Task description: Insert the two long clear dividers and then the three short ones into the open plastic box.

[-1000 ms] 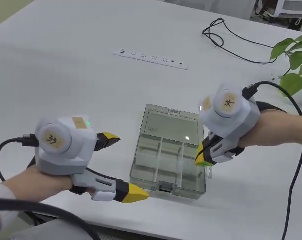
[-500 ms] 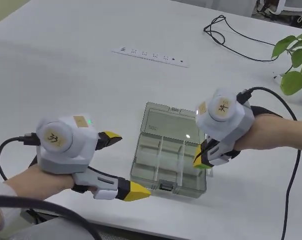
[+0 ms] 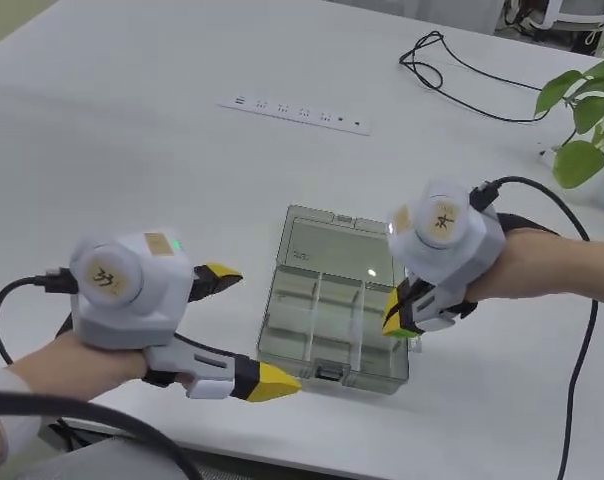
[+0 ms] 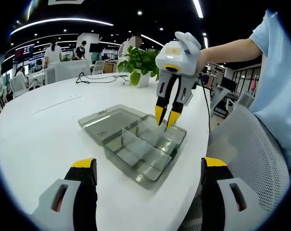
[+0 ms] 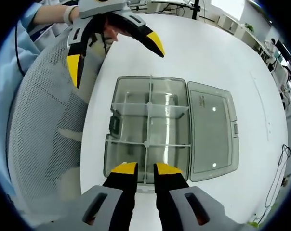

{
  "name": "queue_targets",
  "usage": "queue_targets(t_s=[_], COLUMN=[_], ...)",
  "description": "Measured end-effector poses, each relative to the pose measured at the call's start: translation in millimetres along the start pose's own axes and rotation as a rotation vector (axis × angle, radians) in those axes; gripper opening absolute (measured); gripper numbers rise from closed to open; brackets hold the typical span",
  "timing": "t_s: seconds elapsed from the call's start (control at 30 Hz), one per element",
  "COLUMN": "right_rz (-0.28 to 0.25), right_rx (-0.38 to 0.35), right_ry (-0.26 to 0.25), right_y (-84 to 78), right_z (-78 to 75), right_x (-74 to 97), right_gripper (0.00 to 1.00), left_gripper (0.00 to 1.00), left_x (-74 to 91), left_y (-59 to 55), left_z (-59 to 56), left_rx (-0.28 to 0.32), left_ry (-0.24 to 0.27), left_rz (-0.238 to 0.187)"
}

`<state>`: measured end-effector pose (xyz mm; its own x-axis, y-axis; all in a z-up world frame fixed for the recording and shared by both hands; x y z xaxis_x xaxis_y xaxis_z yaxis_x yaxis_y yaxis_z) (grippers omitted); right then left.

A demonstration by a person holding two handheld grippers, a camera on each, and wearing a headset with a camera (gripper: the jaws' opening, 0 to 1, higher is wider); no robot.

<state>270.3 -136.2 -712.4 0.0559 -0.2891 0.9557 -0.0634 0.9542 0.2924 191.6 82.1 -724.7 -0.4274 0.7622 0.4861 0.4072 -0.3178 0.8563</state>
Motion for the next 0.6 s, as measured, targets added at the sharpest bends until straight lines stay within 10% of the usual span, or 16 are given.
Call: queue_targets(t_s=[0.3,0.6], right_rz=[-0.206,-0.302], right_rx=[-0.082,-0.156], right_ry=[-0.091,-0.187], right_y=[-6.5,-24.5], right_z=[14.2,31.5], right_x=[15.7,22.2], right_gripper=[0.54,0.83], left_gripper=[0.90,0.91], left_x=[3.6,11.8], left_y=[-5.1,-7.2], left_z=[-2.2,-2.9], left_rx=[0.021,0.043], left_ry=[0.021,0.051], left_rz=[-0.012,-0.025])
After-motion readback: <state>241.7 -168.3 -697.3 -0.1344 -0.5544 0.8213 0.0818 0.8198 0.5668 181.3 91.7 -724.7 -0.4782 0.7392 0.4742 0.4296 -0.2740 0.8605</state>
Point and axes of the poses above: the centre of the closed fingertips' face, and the gripper's own axes: x roughly backward along the fingers, z roughly to its left, y roughly out of its top, the point moved 10 cm from there along x, roughly backward along the fingers, and after that the axes turned 2 degrees about z, right-handed, at the moved point
